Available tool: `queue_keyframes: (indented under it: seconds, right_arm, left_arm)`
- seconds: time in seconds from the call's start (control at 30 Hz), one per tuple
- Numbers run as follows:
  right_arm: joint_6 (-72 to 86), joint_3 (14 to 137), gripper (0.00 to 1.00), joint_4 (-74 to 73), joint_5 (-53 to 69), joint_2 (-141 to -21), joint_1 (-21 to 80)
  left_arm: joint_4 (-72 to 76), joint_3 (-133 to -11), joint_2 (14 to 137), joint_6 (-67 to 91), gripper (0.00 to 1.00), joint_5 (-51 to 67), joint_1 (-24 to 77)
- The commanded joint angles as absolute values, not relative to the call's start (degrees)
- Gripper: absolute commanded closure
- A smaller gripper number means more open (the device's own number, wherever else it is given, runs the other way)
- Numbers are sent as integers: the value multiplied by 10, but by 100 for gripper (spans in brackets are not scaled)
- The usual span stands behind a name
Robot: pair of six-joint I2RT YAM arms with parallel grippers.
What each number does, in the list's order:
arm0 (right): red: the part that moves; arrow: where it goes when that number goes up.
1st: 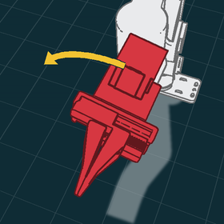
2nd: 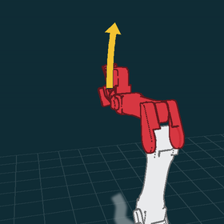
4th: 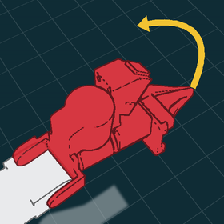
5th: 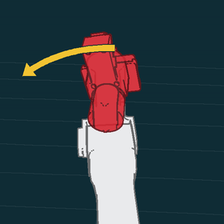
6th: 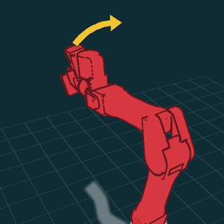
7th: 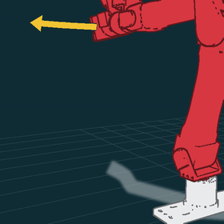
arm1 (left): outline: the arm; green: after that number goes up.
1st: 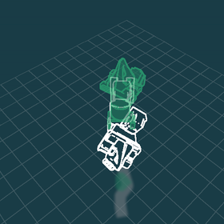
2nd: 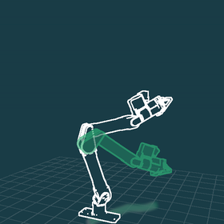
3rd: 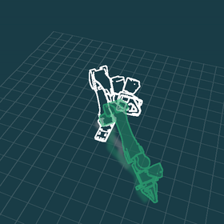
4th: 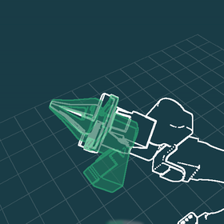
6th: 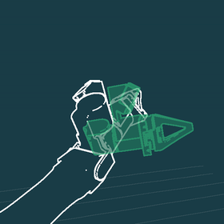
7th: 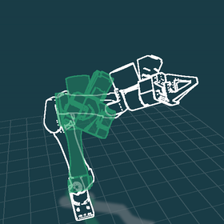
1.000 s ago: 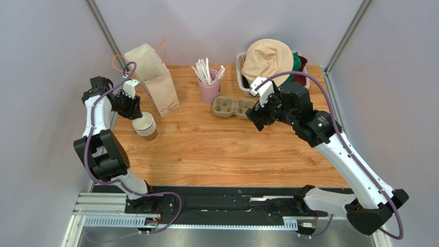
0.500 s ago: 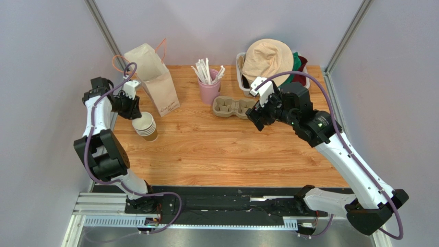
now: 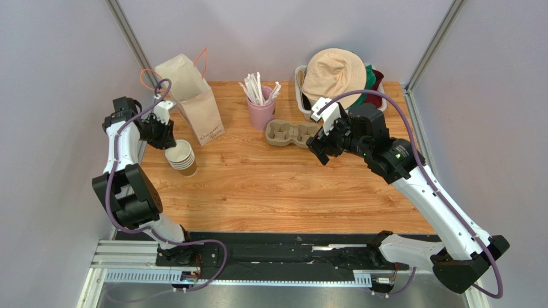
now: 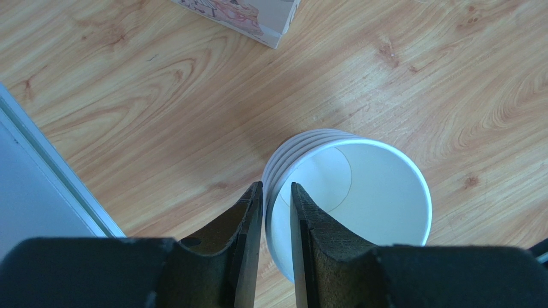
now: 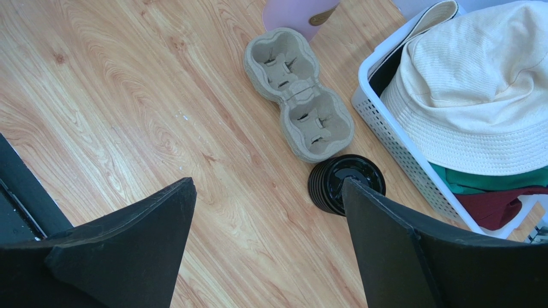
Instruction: Pack the takeout coffee
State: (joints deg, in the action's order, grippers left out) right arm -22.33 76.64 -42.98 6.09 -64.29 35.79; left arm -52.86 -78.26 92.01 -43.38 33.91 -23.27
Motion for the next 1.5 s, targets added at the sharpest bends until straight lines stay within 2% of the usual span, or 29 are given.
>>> queue_keyframes:
  seconds: [0.0, 0.07, 0.1, 0.43, 0.57, 0.77, 1.47]
  right_arm:
    - [-221, 766, 9, -412, 67, -635, 353]
    - [-221, 766, 9, -410, 69, -635, 353]
    - [-221, 766, 9, -410, 69, -635, 354]
    - [-220, 764, 9, -411, 72, -633, 352]
    - [-219, 764, 9, -410, 73, -634, 352]
    - [-219, 764, 9, -410, 74, -635, 352]
    - [-218, 772, 9, -414, 76, -638, 350]
  left_arm:
    - [-515, -783, 887, -439, 69, 356, -234]
    - [-518, -783, 884, -439, 70, 356, -234]
    - [-519, -783, 884, -441, 73, 355, -235]
    - [-515, -775, 898, -445, 75, 345, -234]
    - [-513, -781, 897, -438, 88, 347, -235]
    - [-518, -792, 893, -430, 100, 354, -234]
    - [-576, -856, 887, -415, 100, 404, -238]
